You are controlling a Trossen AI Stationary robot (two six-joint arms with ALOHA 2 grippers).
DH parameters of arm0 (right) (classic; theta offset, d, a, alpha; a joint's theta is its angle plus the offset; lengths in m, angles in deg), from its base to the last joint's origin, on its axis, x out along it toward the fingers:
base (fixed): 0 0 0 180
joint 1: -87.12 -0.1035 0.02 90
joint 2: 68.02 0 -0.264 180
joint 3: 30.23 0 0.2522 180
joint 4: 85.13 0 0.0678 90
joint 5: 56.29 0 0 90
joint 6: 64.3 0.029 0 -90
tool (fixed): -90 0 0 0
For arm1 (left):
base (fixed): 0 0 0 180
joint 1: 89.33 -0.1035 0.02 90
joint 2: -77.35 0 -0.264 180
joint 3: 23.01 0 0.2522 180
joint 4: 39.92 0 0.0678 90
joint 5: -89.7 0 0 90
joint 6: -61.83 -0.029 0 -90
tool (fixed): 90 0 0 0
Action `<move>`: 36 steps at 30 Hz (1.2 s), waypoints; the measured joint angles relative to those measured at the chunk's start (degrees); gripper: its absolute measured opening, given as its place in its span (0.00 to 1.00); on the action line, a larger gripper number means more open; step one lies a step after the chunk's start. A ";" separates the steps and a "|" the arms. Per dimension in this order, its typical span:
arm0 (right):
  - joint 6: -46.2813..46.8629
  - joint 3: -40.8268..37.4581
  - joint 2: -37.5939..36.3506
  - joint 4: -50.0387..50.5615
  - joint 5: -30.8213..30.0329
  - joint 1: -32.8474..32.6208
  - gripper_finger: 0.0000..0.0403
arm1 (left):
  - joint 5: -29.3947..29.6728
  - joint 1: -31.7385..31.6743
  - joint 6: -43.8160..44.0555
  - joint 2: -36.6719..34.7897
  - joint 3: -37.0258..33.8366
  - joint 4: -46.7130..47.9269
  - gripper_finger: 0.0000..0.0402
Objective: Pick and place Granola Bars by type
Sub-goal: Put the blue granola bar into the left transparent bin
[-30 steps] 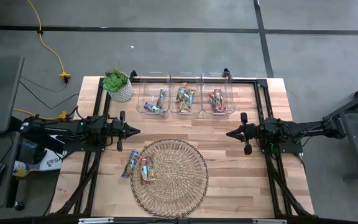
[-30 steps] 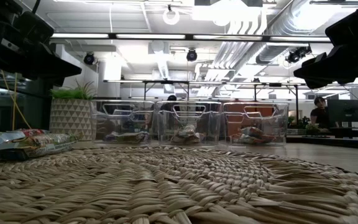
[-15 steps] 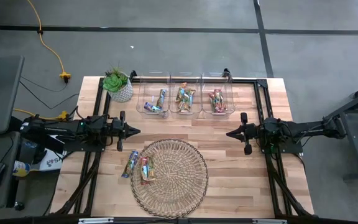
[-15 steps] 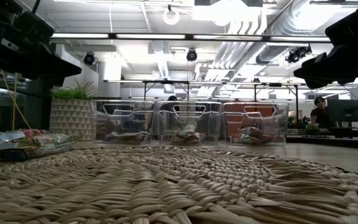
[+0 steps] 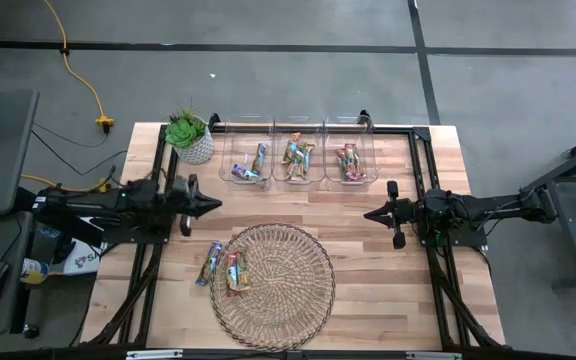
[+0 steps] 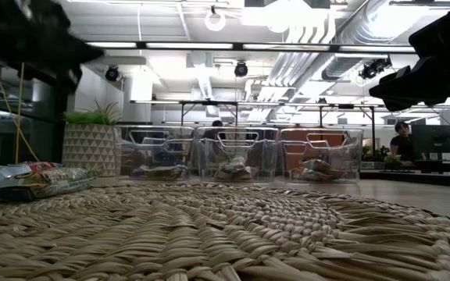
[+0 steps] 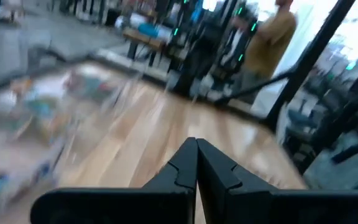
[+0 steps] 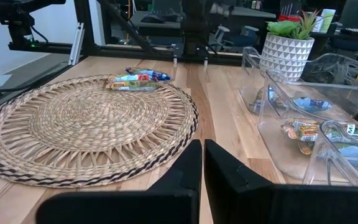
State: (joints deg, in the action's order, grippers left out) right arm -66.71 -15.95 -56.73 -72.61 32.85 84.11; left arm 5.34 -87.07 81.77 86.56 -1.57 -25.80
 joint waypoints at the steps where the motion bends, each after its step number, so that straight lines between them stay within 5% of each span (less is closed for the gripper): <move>1: 0.00 0.00 0.00 -0.01 0.00 0.00 0.00 | 0.01 0.00 0.00 0.00 1.42 0.09 0.00; 14: 0.00 0.00 -0.01 -0.01 0.00 0.00 0.00 | 0.29 0.00 7.25 0.00 30.07 25.72 0.00; 24: 0.00 0.00 0.00 -0.01 0.00 0.02 0.00 | 10.53 0.00 19.93 1.30 47.49 41.80 0.00; 36: 0.00 0.00 -0.02 -0.13 -0.02 0.00 0.00 | 11.72 0.00 30.57 27.82 70.65 74.55 0.00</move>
State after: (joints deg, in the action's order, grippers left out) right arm -66.71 -15.95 -56.75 -72.74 32.82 84.12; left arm 17.07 -87.07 112.34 114.38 69.08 48.75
